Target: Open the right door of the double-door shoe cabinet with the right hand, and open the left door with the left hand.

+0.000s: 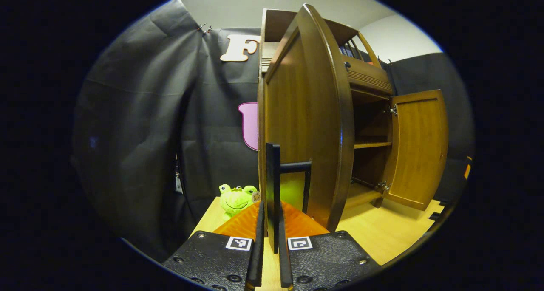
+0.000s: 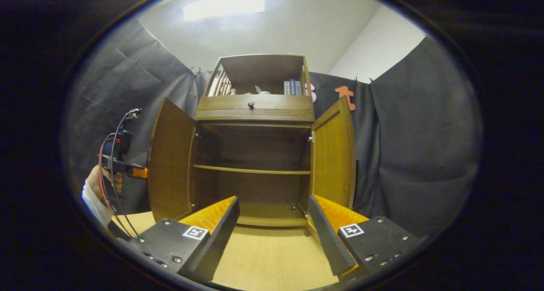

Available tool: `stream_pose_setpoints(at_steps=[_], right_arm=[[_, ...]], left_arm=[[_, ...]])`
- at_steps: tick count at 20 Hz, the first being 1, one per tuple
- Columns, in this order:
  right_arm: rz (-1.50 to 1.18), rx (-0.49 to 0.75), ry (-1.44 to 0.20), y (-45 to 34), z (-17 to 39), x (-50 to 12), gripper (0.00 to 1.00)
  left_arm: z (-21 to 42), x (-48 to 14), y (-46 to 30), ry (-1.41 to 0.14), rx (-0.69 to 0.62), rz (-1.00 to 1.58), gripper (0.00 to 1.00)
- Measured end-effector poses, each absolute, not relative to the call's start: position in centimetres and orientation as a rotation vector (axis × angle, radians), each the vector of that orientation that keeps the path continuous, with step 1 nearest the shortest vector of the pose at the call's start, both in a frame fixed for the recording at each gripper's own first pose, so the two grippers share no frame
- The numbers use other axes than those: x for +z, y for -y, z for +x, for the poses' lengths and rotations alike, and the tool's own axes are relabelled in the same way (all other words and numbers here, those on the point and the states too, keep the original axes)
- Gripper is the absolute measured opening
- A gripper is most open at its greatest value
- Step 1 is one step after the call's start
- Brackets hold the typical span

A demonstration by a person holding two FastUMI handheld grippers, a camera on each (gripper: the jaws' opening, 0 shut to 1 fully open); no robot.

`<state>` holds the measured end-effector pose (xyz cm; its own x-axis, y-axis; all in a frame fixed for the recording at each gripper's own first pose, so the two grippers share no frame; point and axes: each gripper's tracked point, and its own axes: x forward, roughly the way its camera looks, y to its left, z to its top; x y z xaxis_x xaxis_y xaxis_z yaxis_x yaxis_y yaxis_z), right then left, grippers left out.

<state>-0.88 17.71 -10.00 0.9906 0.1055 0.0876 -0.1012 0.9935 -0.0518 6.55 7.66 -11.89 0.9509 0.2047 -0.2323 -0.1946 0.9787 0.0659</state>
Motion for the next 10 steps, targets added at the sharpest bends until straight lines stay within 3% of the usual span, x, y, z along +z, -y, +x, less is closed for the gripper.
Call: stream_pose_setpoints(at_steps=[1,2,4,5,7,8,10], right_arm=[[-0.052,0.105,0.089,-17.7,-0.9,-10.1,0.94],[-0.055,0.106,0.088,-17.8,-0.9,-10.0,0.94],[-0.056,0.106,0.083,-17.7,-0.7,-10.3,0.94],[-0.054,0.103,0.080,-17.7,-0.6,-10.4,0.94],[-0.050,0.102,0.073,-17.6,-0.3,-10.8,0.94],[-0.050,0.103,0.069,-17.7,-0.2,-10.9,0.94],[-0.049,0.103,0.061,-17.8,0.0,-11.2,0.94]], left_arm=[[6.4,-11.8,-8.1,-0.239,0.205,0.041,0.12],[6.2,-11.9,-8.2,-0.240,0.204,0.043,0.17],[5.9,-11.8,-8.6,-0.238,0.197,0.041,0.12],[5.8,-11.8,-8.8,-0.237,0.192,0.036,0.17],[5.7,-11.8,-9.0,-0.236,0.173,0.042,0.18],[5.7,-11.7,-9.1,-0.233,0.168,0.046,0.13],[5.6,-11.9,-9.5,-0.235,0.159,0.037,0.19]])
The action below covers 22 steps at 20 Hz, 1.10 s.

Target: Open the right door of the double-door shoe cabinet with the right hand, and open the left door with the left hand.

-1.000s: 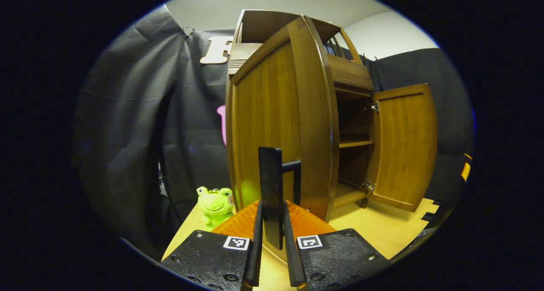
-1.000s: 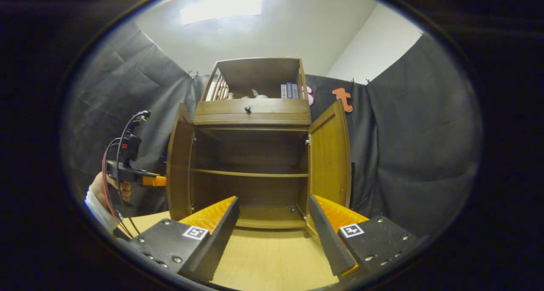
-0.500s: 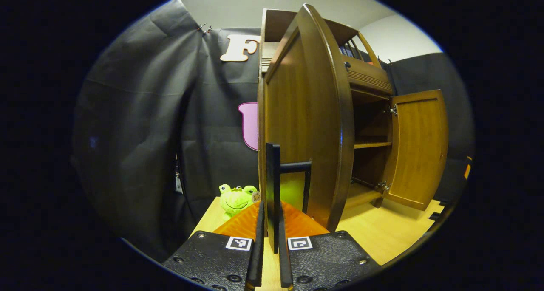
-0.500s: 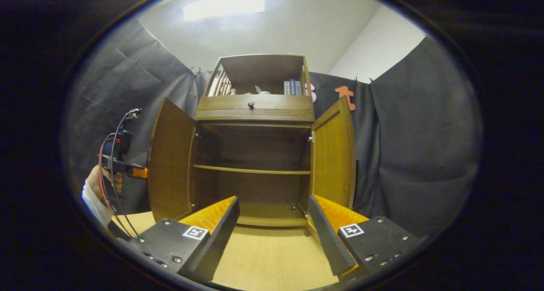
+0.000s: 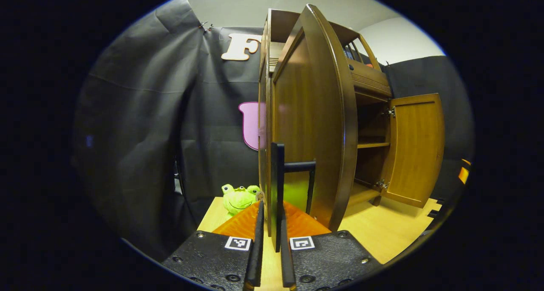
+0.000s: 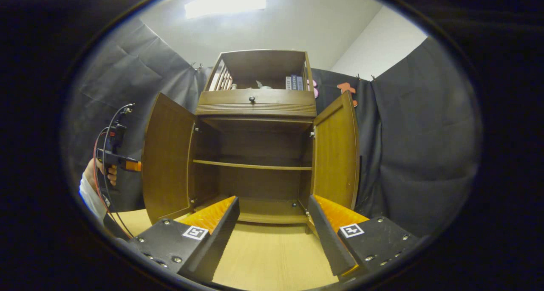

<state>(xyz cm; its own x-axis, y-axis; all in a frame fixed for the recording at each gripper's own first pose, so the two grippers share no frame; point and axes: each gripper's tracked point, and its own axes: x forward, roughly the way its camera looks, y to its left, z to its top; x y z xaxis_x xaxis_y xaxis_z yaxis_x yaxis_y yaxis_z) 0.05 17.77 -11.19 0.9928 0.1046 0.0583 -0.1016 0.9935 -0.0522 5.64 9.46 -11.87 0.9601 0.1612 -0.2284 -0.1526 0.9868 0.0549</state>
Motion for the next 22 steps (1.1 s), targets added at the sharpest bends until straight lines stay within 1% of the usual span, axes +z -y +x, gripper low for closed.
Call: stream_pose_setpoints(at_steps=[1,2,3,4,5,7,9,10,11,12,13,14,16,17,19,20,21,22], right_arm=[[-0.049,0.105,0.058,-17.8,0.1,-11.3,0.94],[-0.049,0.107,0.055,-17.9,0.1,-11.4,0.97],[-0.051,0.111,0.054,-18.0,0.0,-11.5,0.97],[-0.053,0.114,0.055,-18.0,0.0,-11.4,0.94],[-0.054,0.114,0.057,-18.0,0.0,-11.4,0.97],[-0.049,0.112,0.059,-17.9,0.0,-11.3,0.97],[-0.045,0.109,0.058,-17.6,0.0,-11.3,0.97],[-0.044,0.107,0.058,-17.5,0.0,-11.2,0.97],[-0.043,0.105,0.059,-17.4,0.0,-11.3,0.97],[-0.041,0.104,0.059,-17.3,0.1,-11.2,0.94],[-0.040,0.104,0.058,-17.3,0.0,-11.3,0.97],[-0.041,0.103,0.058,-17.3,0.0,-11.2,0.94],[-0.041,0.103,0.060,-17.3,-0.1,-11.2,0.94],[-0.042,0.104,0.061,-17.4,-0.1,-11.1,0.94],[-0.051,0.106,0.060,-17.3,-0.1,-11.2,0.94],[-0.051,0.103,0.058,-17.1,-0.2,-11.3,0.94],[-0.049,0.102,0.056,-17.0,-0.1,-11.3,0.94],[-0.046,0.100,0.057,-16.8,-0.1,-11.2,0.94]], left_arm=[[5.5,-11.8,-9.7,-0.235,0.159,0.032,0.20],[5.5,-11.8,-9.9,-0.236,0.162,0.028,0.20],[5.4,-11.8,-9.9,-0.234,0.159,0.017,0.24],[5.4,-11.7,-9.7,-0.228,0.155,-0.006,0.23],[5.4,-11.7,-9.5,-0.224,0.145,-0.029,0.22],[5.3,-12.0,-9.7,-0.235,0.145,-0.061,0.22],[5.3,-11.5,-9.7,-0.236,0.142,-0.070,0.29],[5.2,-11.4,-9.9,-0.232,0.150,-0.065,0.21],[5.0,-11.2,-9.9,-0.232,0.143,-0.056,0.32],[4.9,-11.0,-10.2,-0.219,0.155,-0.043,0.29],[4.6,-11.1,-10.8,-0.225,0.176,-0.037,0.46],[4.3,-11.1,-11.3,-0.228,0.201,-0.030,0.50],[3.9,-11.0,-12.0,-0.236,0.243,-0.019,0.58],[3.3,-10.9,-12.5,-0.237,0.273,-0.017,0.67],[2.9,-11.0,-12.5,-0.255,0.305,-0.024,0.78],[2.6,-10.7,-12.3,-0.256,0.317,-0.023,0.82],[2.1,-10.0,-12.0,-0.247,0.320,-0.005,0.83],[1.9,-8.4,-11.6,-0.198,0.300,0.028,0.88]])
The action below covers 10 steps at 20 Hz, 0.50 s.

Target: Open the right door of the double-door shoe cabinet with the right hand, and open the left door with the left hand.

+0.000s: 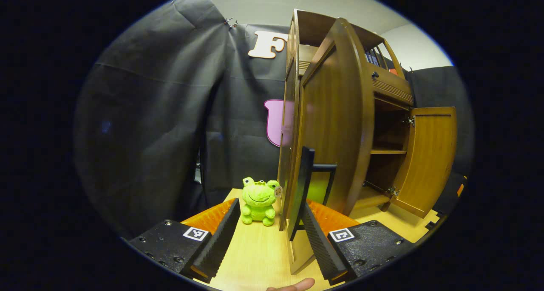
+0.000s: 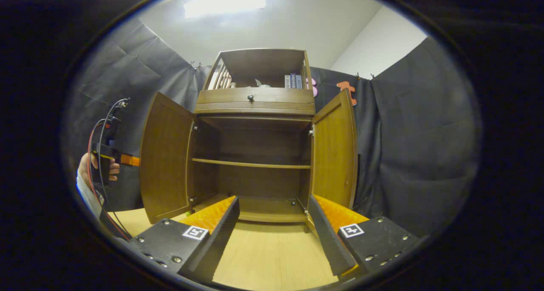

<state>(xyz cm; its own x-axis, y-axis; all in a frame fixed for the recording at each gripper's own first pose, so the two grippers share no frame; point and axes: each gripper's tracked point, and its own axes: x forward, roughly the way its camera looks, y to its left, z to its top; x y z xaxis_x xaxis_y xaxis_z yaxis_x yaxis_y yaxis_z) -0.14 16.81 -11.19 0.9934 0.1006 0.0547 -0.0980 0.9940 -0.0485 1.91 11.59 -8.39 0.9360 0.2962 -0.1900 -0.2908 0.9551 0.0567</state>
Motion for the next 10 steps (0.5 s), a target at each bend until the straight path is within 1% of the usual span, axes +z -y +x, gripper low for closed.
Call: stream_pose_setpoints(at_steps=[2,4,5,8,10], right_arm=[[-0.038,0.094,0.060,-16.4,-0.2,-11.0,0.94],[-0.034,0.084,0.065,-16.0,-0.3,-10.8,0.94],[-0.034,0.078,0.068,-15.8,-0.4,-10.7,0.94],[-0.035,0.064,0.069,-15.1,-0.6,-10.6,0.94],[-0.033,0.059,0.075,-14.8,-0.7,-10.3,0.94]], left_arm=[[0.9,-5.5,-11.5,-0.122,0.304,0.062,0.88],[-0.5,-3.6,-10.9,-0.085,0.320,0.074,0.89],[-1.0,-2.5,-10.5,-0.067,0.328,0.081,0.93],[-2.1,0.5,-8.8,-0.003,0.355,0.102,0.92],[-2.4,1.4,-7.4,0.018,0.362,0.112,0.92]])
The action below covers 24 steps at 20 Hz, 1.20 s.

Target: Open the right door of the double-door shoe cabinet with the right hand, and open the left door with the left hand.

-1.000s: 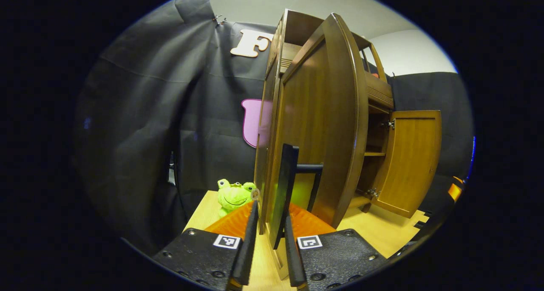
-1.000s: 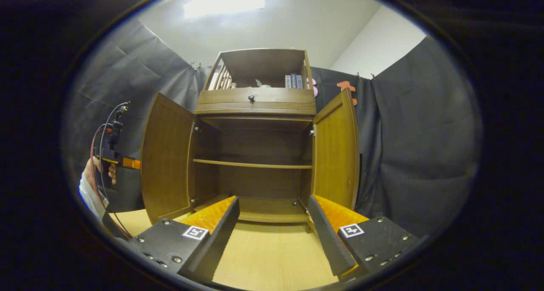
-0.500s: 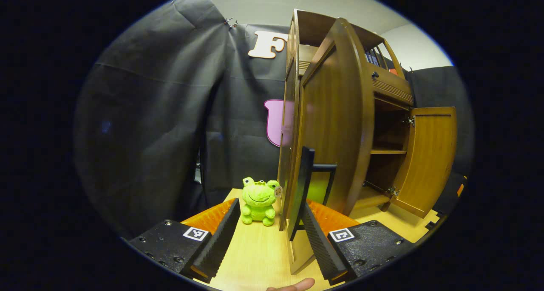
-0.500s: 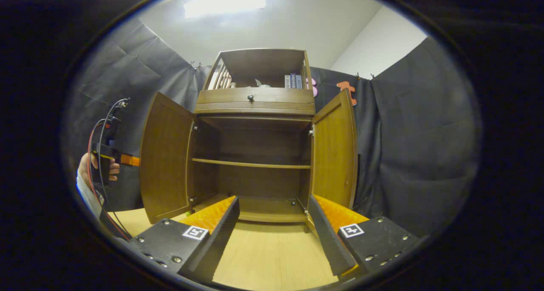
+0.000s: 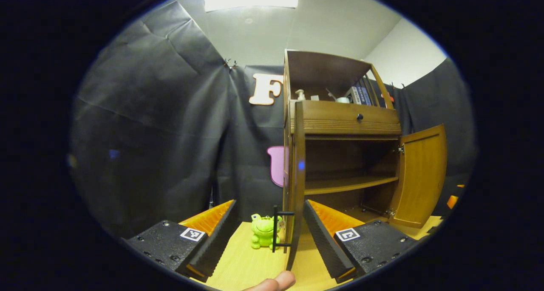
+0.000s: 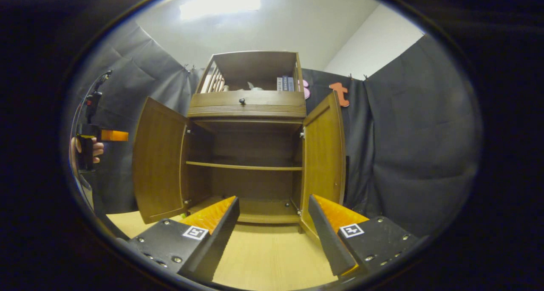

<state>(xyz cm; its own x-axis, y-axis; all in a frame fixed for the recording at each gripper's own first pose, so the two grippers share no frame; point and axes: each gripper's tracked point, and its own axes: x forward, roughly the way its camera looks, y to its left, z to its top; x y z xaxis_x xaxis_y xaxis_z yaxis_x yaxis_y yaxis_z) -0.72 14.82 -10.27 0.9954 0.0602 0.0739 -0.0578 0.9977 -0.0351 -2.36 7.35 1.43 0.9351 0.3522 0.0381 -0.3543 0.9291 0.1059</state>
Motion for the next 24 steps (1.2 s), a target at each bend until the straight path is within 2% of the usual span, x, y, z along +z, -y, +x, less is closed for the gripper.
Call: stream_pose_setpoints(at_steps=[4,5,7,8,9,10,12,13,14,15,16,17,20,21,24], right_arm=[[-0.022,0.058,0.088,-14.5,-1.1,-9.7,0.94],[-0.015,0.051,0.099,-14.3,-1.2,-9.2,0.97],[-0.003,0.025,0.120,-13.7,-1.4,-8.5,0.97],[-0.002,0.021,0.129,-13.6,-1.5,-8.2,0.94],[0.004,0.018,0.141,-13.7,-1.7,-7.8,0.96],[0.014,0.005,0.149,-13.4,-1.8,-7.4,0.97],[0.023,-0.026,0.158,-12.6,-2.0,-7.1,0.94],[0.018,-0.040,0.163,-12.5,-2.2,-7.0,0.96],[0.009,-0.055,0.172,-12.4,-2.2,-6.7,0.94],[-0.002,-0.069,0.180,-12.3,-2.4,-6.4,0.96],[-0.014,-0.076,0.183,-12.4,-2.5,-6.3,0.93],[-0.025,-0.068,0.183,-12.9,-2.5,-6.3,0.96],[-0.032,-0.026,0.193,-14.3,-3.0,-6.1,0.96],[-0.034,-0.024,0.203,-14.3,-3.1,-5.8,0.99],[-0.030,-0.027,0.239,-14.3,-3.5,-4.7,0.96]], left_arm=[[-1.4,1.6,-3.6,0.027,0.333,0.116,0.92],[-1.1,1.4,-2.9,0.020,0.324,0.109,0.92],[-0.3,1.1,-1.2,0.014,0.300,0.099,0.93],[0.1,0.9,-0.5,0.008,0.287,0.100,0.93],[0.5,0.6,0.2,0.001,0.277,0.102,0.96],[1.1,0.3,1.1,-0.006,0.265,0.108,0.92],[1.9,-0.5,2.6,-0.017,0.245,0.123,0.96],[2.1,-0.8,3.3,-0.022,0.238,0.133,0.92],[2.4,-1.3,4.0,-0.025,0.230,0.145,0.96],[2.6,-1.8,4.6,-0.028,0.229,0.152,0.96],[2.9,-2.5,5.1,-0.031,0.233,0.153,0.93],[3.1,-3.1,5.8,-0.031,0.231,0.143,0.93],[3.6,-5.5,8.5,-0.060,0.183,0.140,0.96],[3.7,-5.9,8.9,-0.064,0.183,0.147,0.95],[4.3,-6.1,9.6,-0.052,0.191,0.164,0.99]])
